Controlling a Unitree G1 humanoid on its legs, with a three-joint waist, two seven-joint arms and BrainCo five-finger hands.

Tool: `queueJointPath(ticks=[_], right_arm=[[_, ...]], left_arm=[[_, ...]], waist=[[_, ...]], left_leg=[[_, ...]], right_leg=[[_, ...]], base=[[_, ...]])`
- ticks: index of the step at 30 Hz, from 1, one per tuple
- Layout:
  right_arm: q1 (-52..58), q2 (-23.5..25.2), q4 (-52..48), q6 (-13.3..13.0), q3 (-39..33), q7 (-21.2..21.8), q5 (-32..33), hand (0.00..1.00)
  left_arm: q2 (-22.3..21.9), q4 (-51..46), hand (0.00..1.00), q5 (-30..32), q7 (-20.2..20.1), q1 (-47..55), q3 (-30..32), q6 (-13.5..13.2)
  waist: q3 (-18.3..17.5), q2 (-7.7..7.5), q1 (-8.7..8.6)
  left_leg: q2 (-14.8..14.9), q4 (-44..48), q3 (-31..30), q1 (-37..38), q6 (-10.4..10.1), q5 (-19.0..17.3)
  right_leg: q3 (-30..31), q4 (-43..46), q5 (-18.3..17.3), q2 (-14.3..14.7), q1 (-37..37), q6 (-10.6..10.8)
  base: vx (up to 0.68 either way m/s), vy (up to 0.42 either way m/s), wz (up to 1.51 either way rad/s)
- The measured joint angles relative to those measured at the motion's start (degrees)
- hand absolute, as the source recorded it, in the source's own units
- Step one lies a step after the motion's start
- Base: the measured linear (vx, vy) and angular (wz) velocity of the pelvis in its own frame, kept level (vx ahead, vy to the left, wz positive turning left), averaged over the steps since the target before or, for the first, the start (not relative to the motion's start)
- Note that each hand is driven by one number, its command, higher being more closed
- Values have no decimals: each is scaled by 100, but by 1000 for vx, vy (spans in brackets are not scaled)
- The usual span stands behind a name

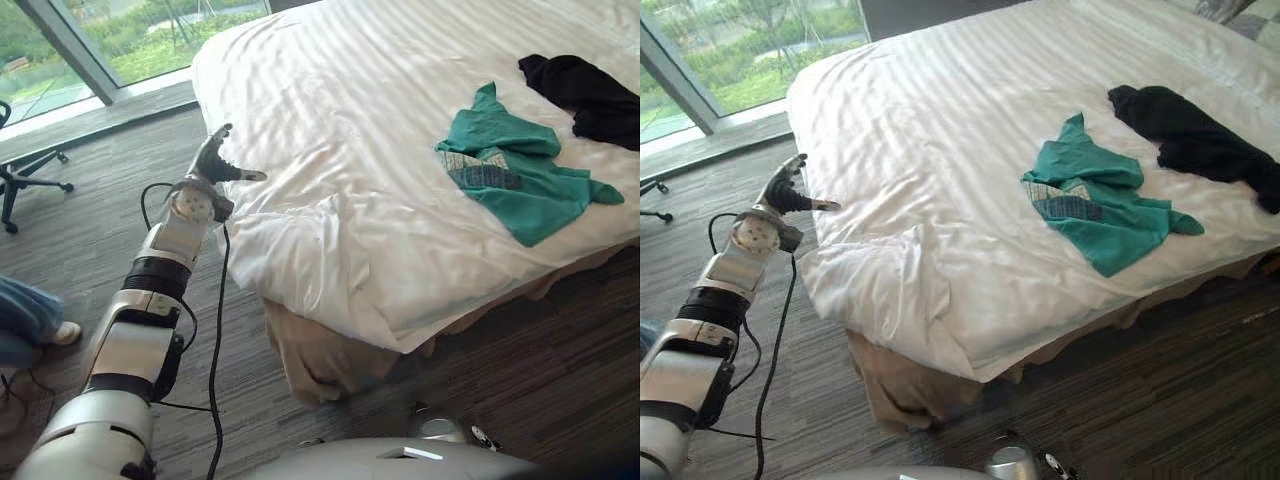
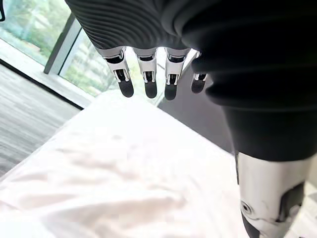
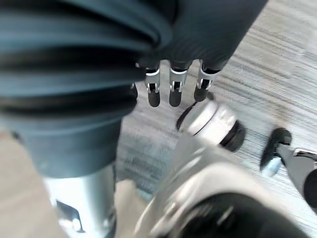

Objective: Tidy the bed and pick cloth on bed and put in laundry

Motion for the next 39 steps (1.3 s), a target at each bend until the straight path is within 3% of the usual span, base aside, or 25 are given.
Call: queueJointPath(ticks=[4,11,15,18,19,23,27,31,33,37,39], right_arm=[[-8,-70,-18,0,-6,16,-77,0],[-235,-245,-145,-11,-284,127,-195,0],[-449,-344,-332,-5,-317,235,-291,0],[-591,-384,-626,0,-238,281,-287,0],[-592,-401,-662,2,-202,286,-286,0],[-641,-430,-954,52,147,293,-276,0],[-751,-468,-1248,76,438,296,-286,0],[-744,-455,-1272,104,500,292,-298,0],[-738,-445,-1259,103,497,292,-304,0],[-701,-340,-947,100,376,240,-461,0],[-673,-339,-779,99,335,199,-531,0]], left_arm=[[-152,125,0,239,-79,-179,-186,223],[-477,423,0,261,-123,-320,-529,566],[-649,561,0,265,-277,-318,-633,736],[-730,650,0,493,-378,-297,-729,827],[-718,620,100,565,-357,-309,-716,824],[-701,619,100,1006,-351,-243,-660,802],[-706,500,100,1106,-264,-260,-503,767],[-731,437,100,1071,-227,-178,-456,489],[-673,257,100,837,-218,-57,-443,302],[-625,-633,100,178,-294,798,-497,3],[-620,-1118,100,-43,-499,1218,-535,-41]], waist=[[63,129,-175],[641,274,-385],[897,282,-484],[1121,177,-512],[1152,157,-507],[1256,65,-511],[1299,-6,-436],[1287,-25,-347],[1251,17,-353],[1032,-72,-318],[901,-108,-220]], left_leg=[[-39,90,56,-93,-1,2],[-285,211,204,-462,27,153],[-334,246,341,-713,10,206],[-340,283,482,-954,13,204],[-338,284,520,-975,28,194],[-229,285,889,-1043,88,-129],[-236,351,1085,-1114,96,-272],[-277,395,1086,-1099,113,-356],[-303,376,965,-1049,114,-332],[-310,182,609,-785,51,-286],[-312,186,430,-686,42,-278]], right_leg=[[78,120,0,-43,-163,-1],[159,502,0,-286,-747,0],[222,694,-26,-348,-1103,27],[348,983,-142,-354,-1505,30],[355,1032,-191,-354,-1545,39],[354,1514,-431,-301,-1913,-5],[478,1688,-451,-340,-2126,19],[484,1727,-448,-402,-2066,92],[372,1729,-444,-453,-1987,153],[-19,1541,-429,-477,-1506,173],[-195,1380,-426,-510,-1249,178]], base=[[21,-10,-17],[-46,16,-9],[-84,-12,-6],[-108,-27,-5],[-155,-38,3],[-130,-13,-2],[-63,-2,-14],[24,26,0],[130,14,27],[126,13,36],[128,11,39]])
